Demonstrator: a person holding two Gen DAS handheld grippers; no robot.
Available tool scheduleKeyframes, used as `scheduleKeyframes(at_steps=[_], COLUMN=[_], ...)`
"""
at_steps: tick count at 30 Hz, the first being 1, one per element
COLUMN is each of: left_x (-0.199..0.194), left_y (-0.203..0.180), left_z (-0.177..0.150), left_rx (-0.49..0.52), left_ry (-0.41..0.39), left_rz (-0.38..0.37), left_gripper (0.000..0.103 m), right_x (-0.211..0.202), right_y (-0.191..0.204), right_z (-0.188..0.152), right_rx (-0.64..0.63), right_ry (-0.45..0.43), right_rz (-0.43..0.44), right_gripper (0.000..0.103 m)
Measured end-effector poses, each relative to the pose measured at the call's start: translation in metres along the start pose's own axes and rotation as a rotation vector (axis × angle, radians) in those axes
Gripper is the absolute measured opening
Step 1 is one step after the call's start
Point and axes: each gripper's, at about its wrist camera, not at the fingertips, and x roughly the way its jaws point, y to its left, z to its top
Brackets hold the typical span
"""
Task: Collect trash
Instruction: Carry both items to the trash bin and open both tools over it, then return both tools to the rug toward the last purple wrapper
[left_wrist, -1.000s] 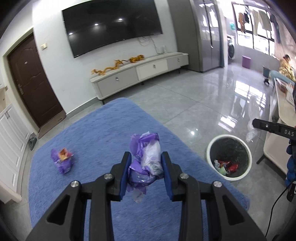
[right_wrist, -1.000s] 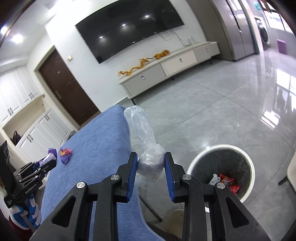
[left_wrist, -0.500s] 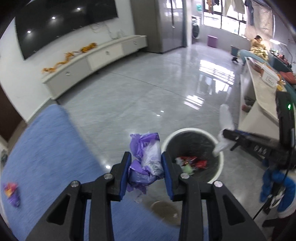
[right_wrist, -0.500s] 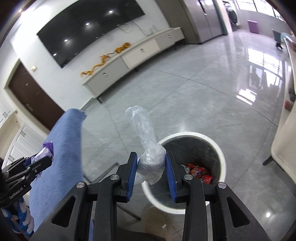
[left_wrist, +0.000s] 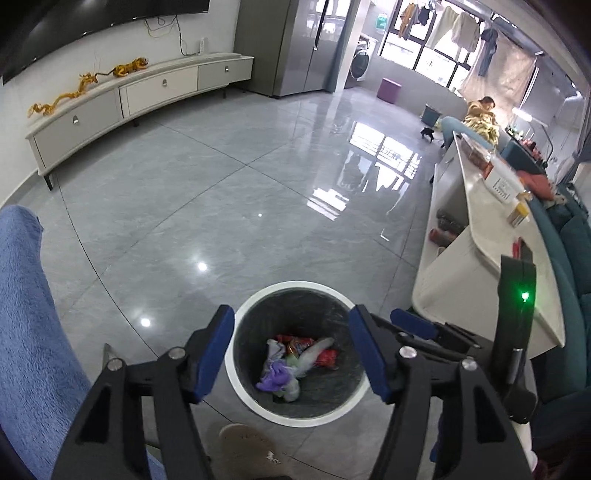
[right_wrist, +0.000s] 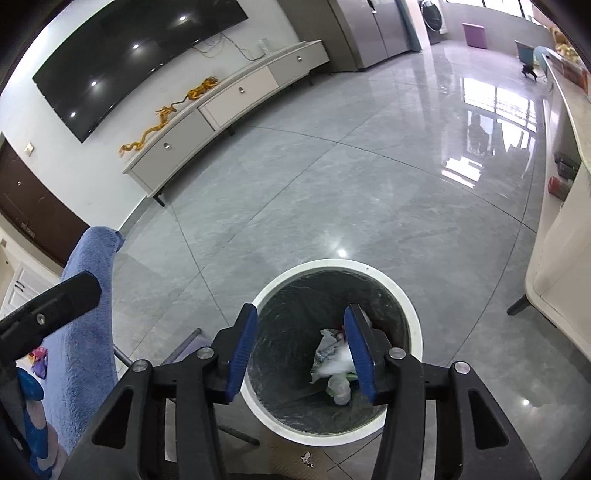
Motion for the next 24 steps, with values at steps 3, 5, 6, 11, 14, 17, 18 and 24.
scheduleKeyframes(at_steps=[3, 5, 6, 11, 14, 17, 18, 24], left_x=[-0.009, -0.017, -0.024, -0.057, -0.086, -0.119, -0.130, -0.200], left_y=[0.001, 0.004, 0.007, 0.024, 0.039, 0.054, 0.057, 0.094], left_z=[-0.006, -0.009, -0.013, -0.028, -0.040, -0.052, -0.056, -0.084], left_rx=[0.007, -0.001, -0.009, -0.039, -0.072, -0.099, -0.103, -0.145], left_ry=[-0.014, -0.021, -0.030, -0.075, -0.128, -0.187, -0.211, -0.311], left_rz=[0.013, 0.023, 0.027, 0.056, 0.084, 0.101, 0.116, 0.227], left_gripper=[0.063, 0.063, 0.063, 0.063, 0.063, 0.063, 0.063, 0.063], right_x=[-0.007, -0.015, -0.018, -0.045, -0.064, -0.084, -0.090, -0.128], right_y=[-0.001, -0.002, -0.003, 0.004, 0.016, 0.034, 0.041, 0.099], right_z=[-0.002, -0.003, -0.003, -0.005, -0.005, -0.006, -0.004, -0.004], right_rx=[0.001, 0.007, 0.012, 0.018, 0.004, -0.025, -0.040, -0.151], right_ry=[-0.009, -0.020, -0.025, -0.066, -0.094, -0.123, -0.133, -0.200], right_rz=[-0.014, -0.022, -0.025, -0.018, -0.003, 0.016, 0.022, 0.076], right_gripper=[0.050, 0.050, 0.050, 0.050, 0.051, 0.051, 0.051, 0.052])
